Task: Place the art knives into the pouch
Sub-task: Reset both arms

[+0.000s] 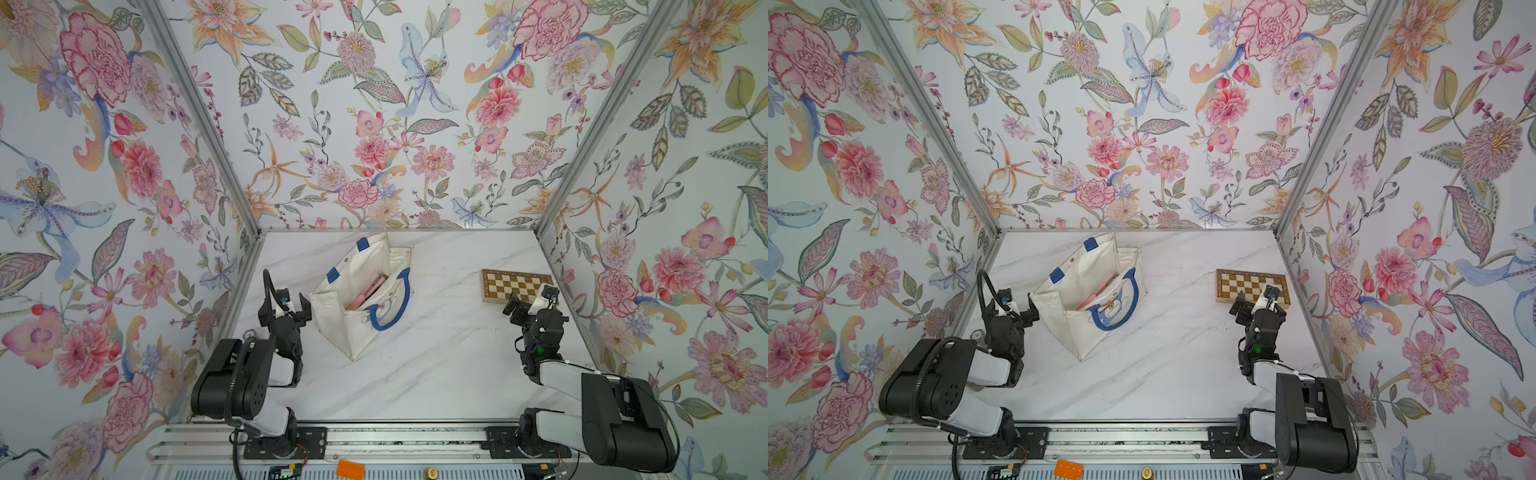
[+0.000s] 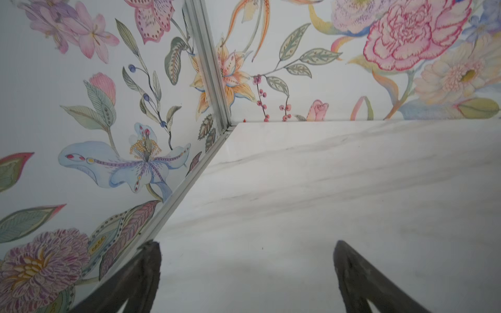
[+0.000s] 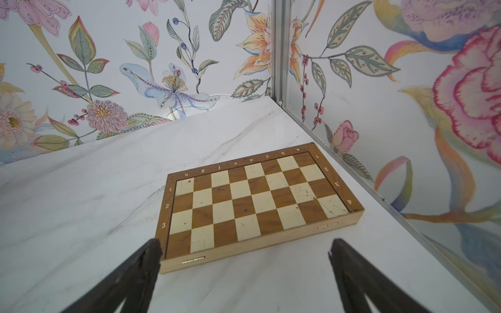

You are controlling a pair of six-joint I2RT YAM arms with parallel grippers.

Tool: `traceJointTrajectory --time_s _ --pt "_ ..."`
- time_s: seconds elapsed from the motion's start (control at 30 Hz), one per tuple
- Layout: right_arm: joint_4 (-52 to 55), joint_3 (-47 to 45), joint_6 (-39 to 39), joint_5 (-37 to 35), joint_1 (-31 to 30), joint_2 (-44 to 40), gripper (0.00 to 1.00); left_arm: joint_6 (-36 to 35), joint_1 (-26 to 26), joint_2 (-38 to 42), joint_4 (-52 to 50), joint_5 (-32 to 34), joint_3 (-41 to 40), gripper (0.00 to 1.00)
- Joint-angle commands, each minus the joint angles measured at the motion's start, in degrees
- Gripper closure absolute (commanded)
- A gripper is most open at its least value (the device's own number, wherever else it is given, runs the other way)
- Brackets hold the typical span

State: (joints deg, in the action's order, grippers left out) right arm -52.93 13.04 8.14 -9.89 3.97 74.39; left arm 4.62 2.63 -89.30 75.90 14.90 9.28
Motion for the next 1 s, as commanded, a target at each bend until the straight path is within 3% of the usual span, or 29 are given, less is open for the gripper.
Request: traceJointTrajectory --time_s 0.0,0.17,0.23,0.3,0.37,0.43,0.97 --pt "-7.7 -0.97 -0.59 1.89 0.51 3.42 0.01 -1.76 0.09 0.28 5.41 -3.35 0.82 0.0" --pt "-14.61 -1.44 -5.84 2.42 -3.45 9.02 0.01 -2.43 0.17 0.17 4.74 -4.5 2.47 0.01" --pt "-21.98 -0.82 -7.43 1.9 -4.43 15.74 0.01 -2.51 0.19 0.15 4.76 -4.33 2.53 0.01" --pt "-8.53 3.32 -8.34 1.53 -5.78 12.91 0.01 -2.58 0.25 0.13 4.84 -4.27 2.43 0.01" --pt "-14.15 2.83 -9.25 1.22 -6.1 15.3 0.01 -2.67 0.35 0.15 4.95 -4.28 2.37 0.01" --pt "-8.84 3.79 -8.68 1.57 -5.91 13.48 0.01 -3.0 0.35 0.17 4.05 -4.87 2.82 0.0" --pt "-11.44 3.28 -9.02 1.19 -6.08 14.24 0.01 -3.91 1.39 0.17 3.82 -3.21 3.04 0.0"
